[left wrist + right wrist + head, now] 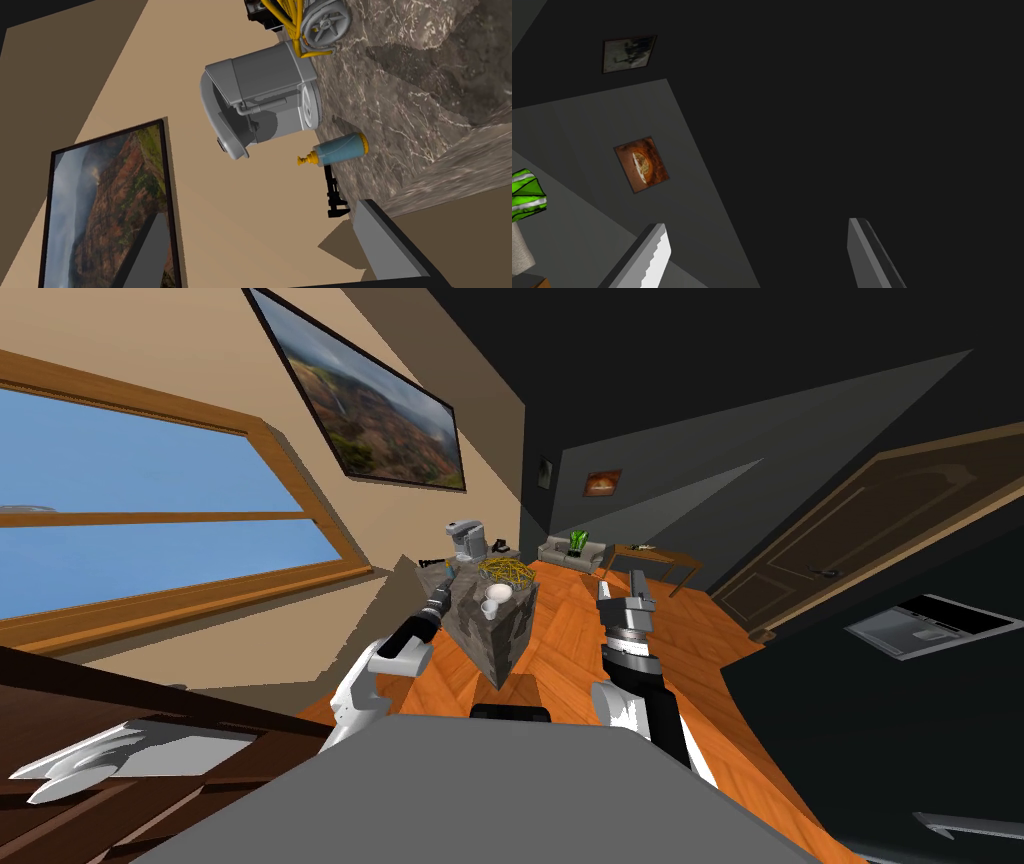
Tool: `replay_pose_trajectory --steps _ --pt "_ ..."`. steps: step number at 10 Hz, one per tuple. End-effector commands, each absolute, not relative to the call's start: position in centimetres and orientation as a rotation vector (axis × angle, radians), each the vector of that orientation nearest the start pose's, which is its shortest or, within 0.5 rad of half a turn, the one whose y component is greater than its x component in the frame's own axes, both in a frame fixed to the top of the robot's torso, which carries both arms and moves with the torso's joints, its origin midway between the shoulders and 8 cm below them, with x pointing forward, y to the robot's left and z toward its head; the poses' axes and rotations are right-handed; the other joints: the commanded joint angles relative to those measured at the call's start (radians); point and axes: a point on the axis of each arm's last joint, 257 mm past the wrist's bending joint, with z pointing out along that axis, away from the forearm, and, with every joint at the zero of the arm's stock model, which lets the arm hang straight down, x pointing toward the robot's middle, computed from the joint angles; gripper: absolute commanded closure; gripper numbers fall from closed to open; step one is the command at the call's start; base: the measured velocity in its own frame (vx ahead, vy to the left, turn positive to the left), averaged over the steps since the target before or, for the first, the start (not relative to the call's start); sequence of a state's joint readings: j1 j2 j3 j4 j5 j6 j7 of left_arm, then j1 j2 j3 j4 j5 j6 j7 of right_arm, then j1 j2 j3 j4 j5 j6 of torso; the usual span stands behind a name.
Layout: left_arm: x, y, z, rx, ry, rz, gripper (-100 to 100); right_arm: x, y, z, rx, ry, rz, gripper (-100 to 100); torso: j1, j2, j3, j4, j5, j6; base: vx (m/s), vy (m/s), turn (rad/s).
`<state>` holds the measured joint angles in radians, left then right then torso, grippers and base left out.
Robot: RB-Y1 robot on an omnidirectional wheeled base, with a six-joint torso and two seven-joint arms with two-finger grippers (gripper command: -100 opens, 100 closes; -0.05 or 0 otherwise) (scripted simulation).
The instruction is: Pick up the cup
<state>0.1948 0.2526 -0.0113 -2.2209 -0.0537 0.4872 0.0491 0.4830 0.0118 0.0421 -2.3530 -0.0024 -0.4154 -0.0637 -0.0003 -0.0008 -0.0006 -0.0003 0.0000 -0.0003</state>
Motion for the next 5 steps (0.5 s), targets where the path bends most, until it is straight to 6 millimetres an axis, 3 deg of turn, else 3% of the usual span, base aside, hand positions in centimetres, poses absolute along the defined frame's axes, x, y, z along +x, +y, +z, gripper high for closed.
replay_pose_trajectory --steps 1,5 --pt "48.1 27.9 -11.4 -1.079 1.33 -0.967 -100 34.6 -26.5 4.6 0.694 0.581 1.413 0 0.0 0.0 0.0 0.0 0.0 0.0 0.016 -0.004 -0.034" --pt "48.3 28.3 -13.1 -1.142 1.378 -0.917 -100 34.6 -26.5 4.6 0.694 0.581 1.413 0 0.0 0.0 0.0 0.0 0.0 0.0 0.015 -0.002 -0.021"
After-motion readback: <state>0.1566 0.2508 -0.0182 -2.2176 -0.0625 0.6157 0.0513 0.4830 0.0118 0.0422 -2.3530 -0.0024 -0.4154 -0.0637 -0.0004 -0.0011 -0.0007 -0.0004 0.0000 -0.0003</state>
